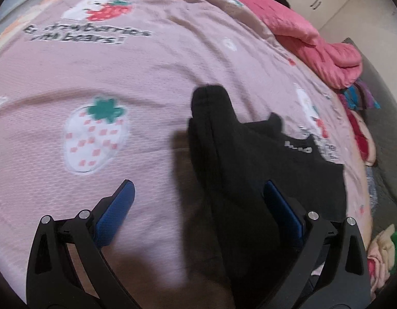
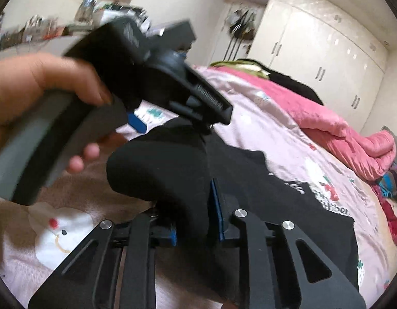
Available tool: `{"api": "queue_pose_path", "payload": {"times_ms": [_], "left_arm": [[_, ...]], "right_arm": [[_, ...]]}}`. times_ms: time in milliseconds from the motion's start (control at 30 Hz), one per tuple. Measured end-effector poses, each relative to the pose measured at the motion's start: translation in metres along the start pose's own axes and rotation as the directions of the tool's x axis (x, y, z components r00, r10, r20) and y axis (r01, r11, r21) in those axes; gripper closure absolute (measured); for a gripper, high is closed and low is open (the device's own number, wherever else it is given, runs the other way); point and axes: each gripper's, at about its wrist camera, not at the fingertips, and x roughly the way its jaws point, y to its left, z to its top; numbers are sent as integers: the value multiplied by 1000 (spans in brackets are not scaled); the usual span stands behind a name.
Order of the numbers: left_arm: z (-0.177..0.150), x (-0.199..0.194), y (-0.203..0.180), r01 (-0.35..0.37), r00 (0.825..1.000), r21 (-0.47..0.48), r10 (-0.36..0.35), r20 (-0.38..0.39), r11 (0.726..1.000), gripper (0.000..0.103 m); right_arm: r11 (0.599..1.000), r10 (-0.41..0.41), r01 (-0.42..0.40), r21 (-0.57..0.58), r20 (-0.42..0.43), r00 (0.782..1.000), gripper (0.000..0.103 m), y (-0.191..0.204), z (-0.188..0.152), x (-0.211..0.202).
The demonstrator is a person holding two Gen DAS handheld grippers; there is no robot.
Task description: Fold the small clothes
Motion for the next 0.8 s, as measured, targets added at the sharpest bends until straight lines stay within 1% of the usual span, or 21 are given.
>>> {"api": "queue_pose_path", "payload": {"times_ms": [33, 133, 200, 233, 267, 300, 367, 433, 500, 633, 800], "left_arm": [[1, -1, -6, 41, 999, -6, -41, 16, 999, 9], [3, -8, -22, 106, 993, -1, -106, 60, 994, 10], [4, -14, -38, 142, 986, 21, -143, 81, 990, 24], [4, -16, -47, 164, 982, 32, -167, 87, 986, 38], [5, -18, -55, 183, 978, 42, -186, 90, 982, 43], [4, -19, -63, 194, 976, 53, -199, 91, 980, 46], [4, -25, -86, 211, 970, 98, -221, 103, 972, 62], [3, -28, -102, 214, 968, 130, -228, 104, 968, 67], [2, -31, -122, 216, 967, 165, -234, 103, 962, 69], [1, -31, -148, 221, 965, 204, -244, 95, 954, 69], [-3, -21, -178, 236, 964, 232, -257, 65, 944, 69]], "right_arm": [[1000, -10, 9, 17, 13, 1000, 85, -6, 0, -5], [997, -32, 30, 66, 36, 999, 85, -24, 0, -18], [994, -43, 38, 100, 46, 998, 86, -36, -1, -24], [992, -51, 45, 118, 52, 997, 86, -41, -2, -28], [990, -59, 51, 131, 56, 997, 87, -46, -3, -31], [987, -71, 61, 148, 62, 996, 87, -52, -4, -36], [982, -84, 71, 174, 68, 994, 88, -59, -6, -43], [974, -103, 85, 209, 75, 992, 88, -69, -10, -51], [965, -115, 92, 247, 78, 990, 89, -78, -14, -58], [945, -138, 109, 309, 72, 988, 90, -97, -21, -70], [919, -165, 134, 370, 52, 985, 90, -117, -34, -81]]}}
